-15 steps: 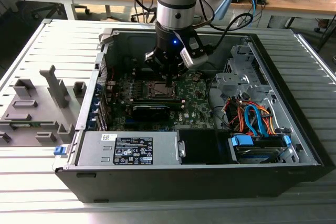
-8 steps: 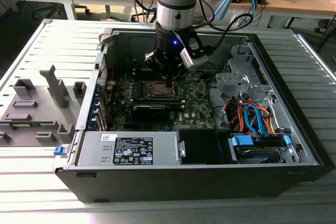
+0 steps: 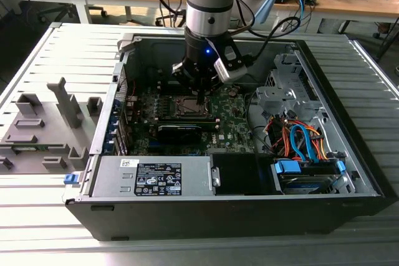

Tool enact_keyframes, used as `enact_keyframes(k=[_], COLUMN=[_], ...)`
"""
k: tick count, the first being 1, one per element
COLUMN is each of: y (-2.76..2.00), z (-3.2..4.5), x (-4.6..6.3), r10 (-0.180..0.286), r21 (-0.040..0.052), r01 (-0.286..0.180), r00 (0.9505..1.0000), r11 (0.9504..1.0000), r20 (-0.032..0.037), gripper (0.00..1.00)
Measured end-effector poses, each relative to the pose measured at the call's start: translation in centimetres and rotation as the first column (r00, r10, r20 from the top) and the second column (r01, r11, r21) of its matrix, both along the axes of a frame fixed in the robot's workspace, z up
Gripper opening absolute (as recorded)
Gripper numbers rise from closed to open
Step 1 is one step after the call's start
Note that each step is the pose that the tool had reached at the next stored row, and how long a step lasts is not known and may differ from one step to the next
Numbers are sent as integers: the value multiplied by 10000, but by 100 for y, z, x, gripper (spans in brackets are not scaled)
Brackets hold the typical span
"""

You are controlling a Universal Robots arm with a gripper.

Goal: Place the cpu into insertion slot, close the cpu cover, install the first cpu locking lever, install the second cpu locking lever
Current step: 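Install the second cpu locking lever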

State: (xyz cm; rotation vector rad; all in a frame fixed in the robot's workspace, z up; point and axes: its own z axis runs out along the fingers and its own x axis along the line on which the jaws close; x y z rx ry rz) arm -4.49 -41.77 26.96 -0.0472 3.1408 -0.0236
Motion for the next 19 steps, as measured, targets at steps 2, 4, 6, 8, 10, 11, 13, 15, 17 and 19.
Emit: enact_keyframes(k=[2,4,6,8,10,11,13,15,17,19], y=[-4,-13,-21,-25,-29,-34,-41,-46,-49,-66], z=[-2,-5,-8,-9,-11,-13,-15,-16,-18,-28], x=[0,0,0,0,0,0,0,0,0,0], r10=[0,0,0,0,0,0,0,0,0,0], r21=[0,0,0,0,0,0,0,0,0,0], r01=[0,0,0,0,0,0,0,0,0,0], r00=[10000,10000,10000,10000,10000,10000,10000,10000,10000,10000], r11=[10000,10000,10000,10000,10000,10000,10000,10000,10000,10000], r20=[0,0,0,0,0,0,0,0,0,0], gripper=[11,11,11,11,11,11,11,11,11,11])
